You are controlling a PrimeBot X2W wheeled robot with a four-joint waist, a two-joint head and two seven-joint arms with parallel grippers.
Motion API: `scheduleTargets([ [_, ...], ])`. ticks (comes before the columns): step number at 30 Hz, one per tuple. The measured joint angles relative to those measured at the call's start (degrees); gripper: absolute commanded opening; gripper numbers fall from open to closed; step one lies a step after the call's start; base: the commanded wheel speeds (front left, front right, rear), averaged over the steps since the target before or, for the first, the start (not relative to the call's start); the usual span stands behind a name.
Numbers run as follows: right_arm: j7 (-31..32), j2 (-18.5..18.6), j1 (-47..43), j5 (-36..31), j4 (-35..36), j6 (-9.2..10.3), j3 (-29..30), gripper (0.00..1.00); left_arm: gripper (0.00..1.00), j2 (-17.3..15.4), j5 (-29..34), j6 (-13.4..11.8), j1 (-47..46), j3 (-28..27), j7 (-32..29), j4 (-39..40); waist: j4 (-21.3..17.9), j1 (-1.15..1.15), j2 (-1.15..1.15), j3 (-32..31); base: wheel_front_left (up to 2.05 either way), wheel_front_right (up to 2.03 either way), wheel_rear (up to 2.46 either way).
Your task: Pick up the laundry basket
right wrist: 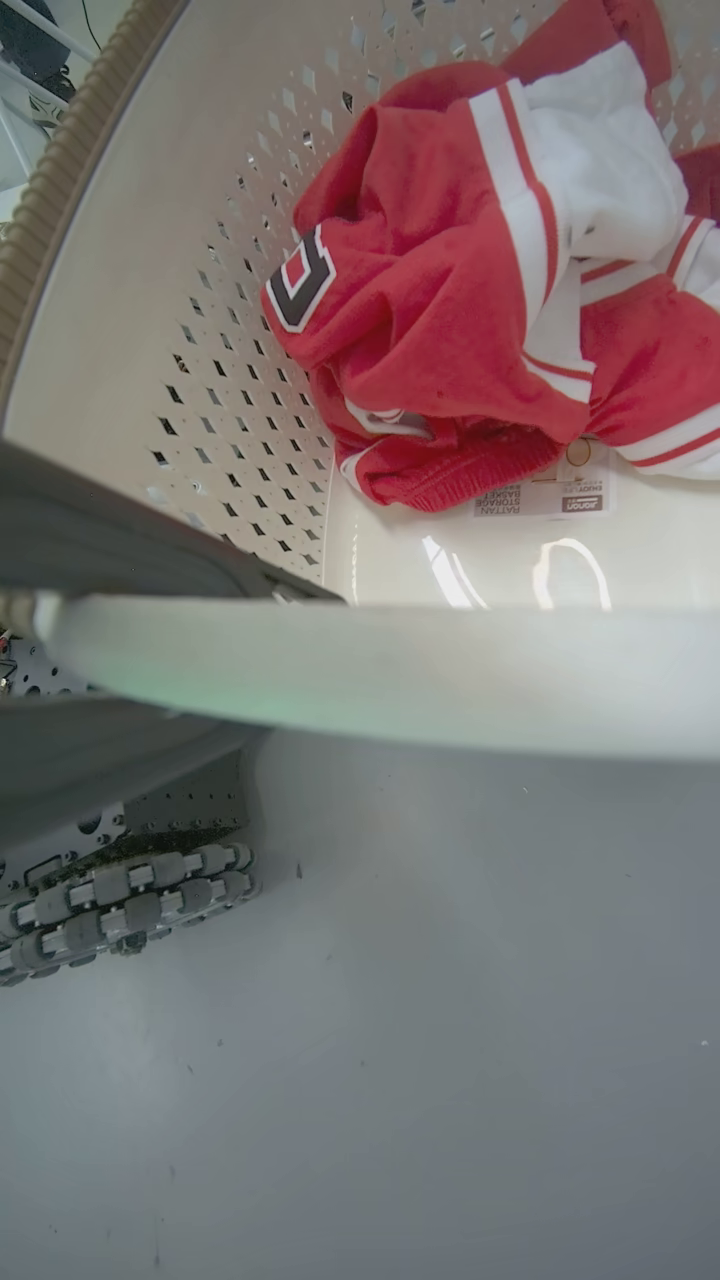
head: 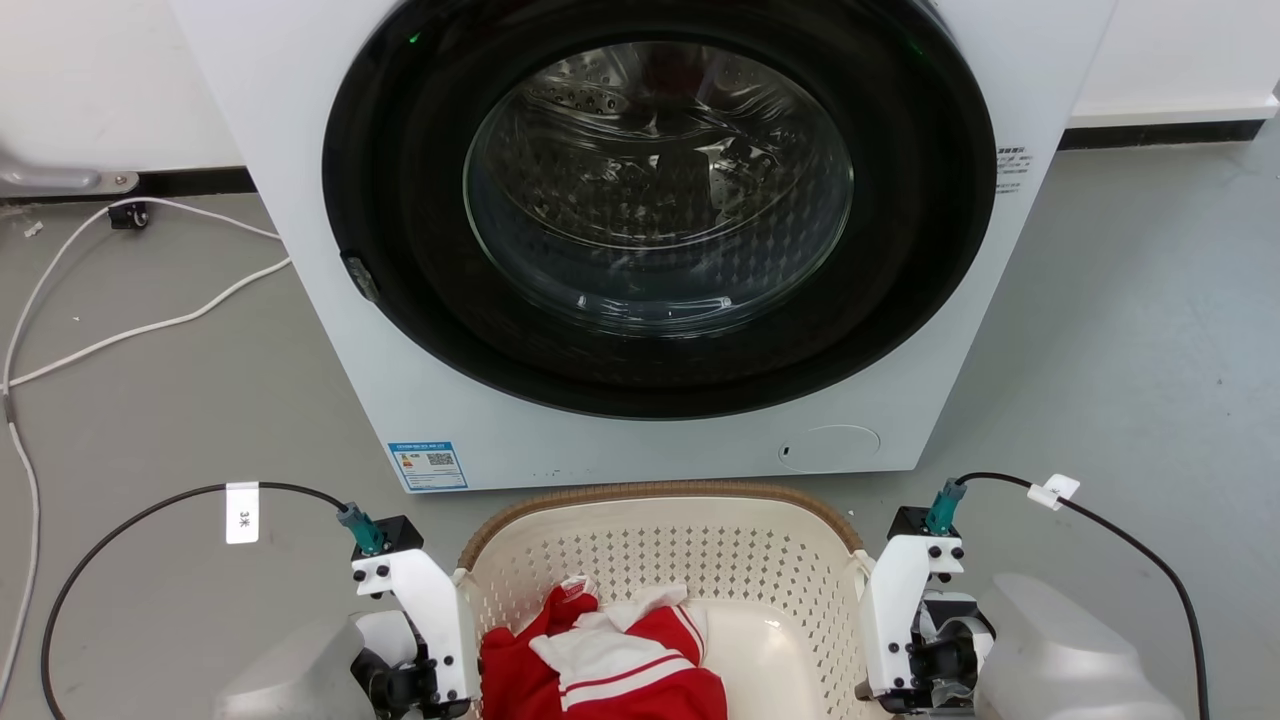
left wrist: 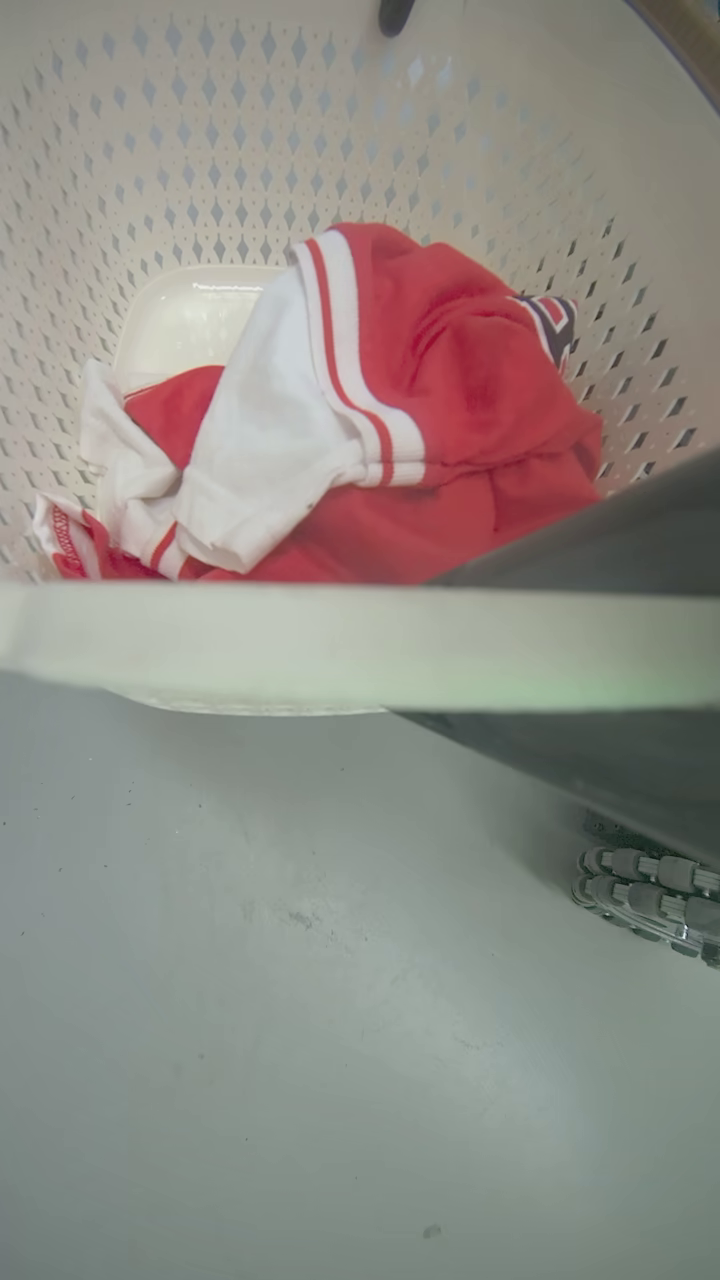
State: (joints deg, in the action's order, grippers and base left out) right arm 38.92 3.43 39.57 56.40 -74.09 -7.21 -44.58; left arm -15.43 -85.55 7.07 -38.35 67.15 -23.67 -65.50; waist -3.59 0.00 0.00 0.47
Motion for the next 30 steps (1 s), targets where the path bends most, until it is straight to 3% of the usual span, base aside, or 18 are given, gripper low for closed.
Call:
scheduleTargets([
  [30,-0.6,0.0,-0.3,0.2,0.0,0.0,0.1,0.0,0.0,0.1,-0.6,0.0,0.3,-0.4,0.4,-0.3,0.2,0.0,0.0,0.0,0.0,0.0,0.0],
])
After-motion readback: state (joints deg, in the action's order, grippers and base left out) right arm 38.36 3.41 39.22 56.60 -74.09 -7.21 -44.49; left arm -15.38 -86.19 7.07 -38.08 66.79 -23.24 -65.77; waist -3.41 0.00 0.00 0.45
